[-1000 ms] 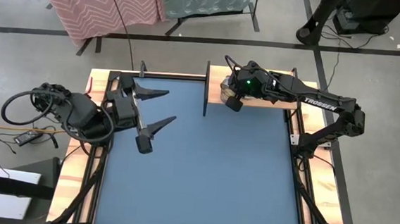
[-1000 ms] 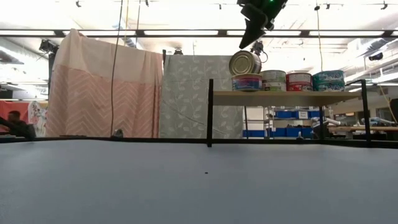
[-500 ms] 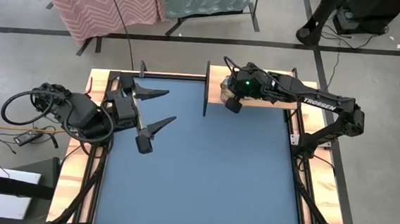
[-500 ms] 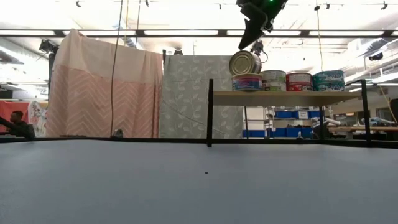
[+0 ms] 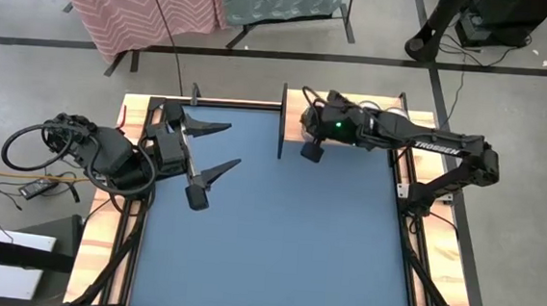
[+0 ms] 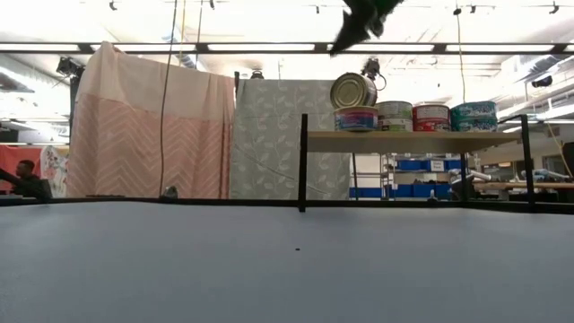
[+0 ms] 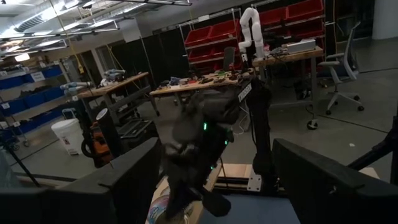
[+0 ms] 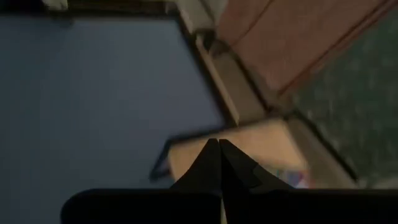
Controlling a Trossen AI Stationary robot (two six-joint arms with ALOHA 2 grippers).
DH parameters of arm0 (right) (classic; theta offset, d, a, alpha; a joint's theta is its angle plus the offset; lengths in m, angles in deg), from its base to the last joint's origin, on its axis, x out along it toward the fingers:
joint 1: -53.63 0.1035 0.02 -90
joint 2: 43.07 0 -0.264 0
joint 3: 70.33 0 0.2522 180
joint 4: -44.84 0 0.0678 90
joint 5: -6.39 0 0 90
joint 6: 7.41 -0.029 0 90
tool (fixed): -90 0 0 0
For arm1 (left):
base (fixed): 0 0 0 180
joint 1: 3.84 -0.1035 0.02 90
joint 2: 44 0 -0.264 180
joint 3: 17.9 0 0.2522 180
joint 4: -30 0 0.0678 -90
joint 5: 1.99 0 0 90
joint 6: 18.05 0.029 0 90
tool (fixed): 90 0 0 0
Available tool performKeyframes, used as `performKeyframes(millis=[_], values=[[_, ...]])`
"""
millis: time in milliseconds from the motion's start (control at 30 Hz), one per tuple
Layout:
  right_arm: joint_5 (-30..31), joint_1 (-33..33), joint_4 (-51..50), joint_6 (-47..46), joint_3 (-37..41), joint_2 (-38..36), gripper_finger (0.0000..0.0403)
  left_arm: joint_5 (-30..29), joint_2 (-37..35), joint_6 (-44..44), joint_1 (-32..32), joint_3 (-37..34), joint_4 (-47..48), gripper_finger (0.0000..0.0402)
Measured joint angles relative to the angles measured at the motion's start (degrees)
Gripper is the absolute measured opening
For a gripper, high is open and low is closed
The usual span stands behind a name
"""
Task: Stack canned seafood by type on shelf
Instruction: Stack the blue-pink tuna can on top of the blue-pink tuna can on the shelf
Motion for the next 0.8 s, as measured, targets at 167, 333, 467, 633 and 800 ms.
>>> performKeyframes(millis=[167,333,467,633,800], values=[[2.1,-1.2,-0.8,3.8,-2.4,-0.2,0.0003,0.0,0.0,-0.1,0.0,0.0,0.0,0.0312],[2.9,-3.3,-6.0,5.1,-2.4,-0.1,0.0003,1.1,0.0,-1.1,0.0,0.0,0.0,0.0312],[3.6,-3.9,-4.4,7.4,-2.4,-0.1,0.0003,1.2,0.0,-1.2,0.0,0.0,0.0,0.0312],[2.8,-4.9,-5.5,7.7,-2.4,0.8,0.0003,1.4,0.0,-1.2,0.0,0.0,0.0,0.0312],[1.5,-5.4,-4.5,7.6,-1.4,1.1,0.0003,1.4,0.0,-1.2,0.0,0.0,0.0,0.0312]])
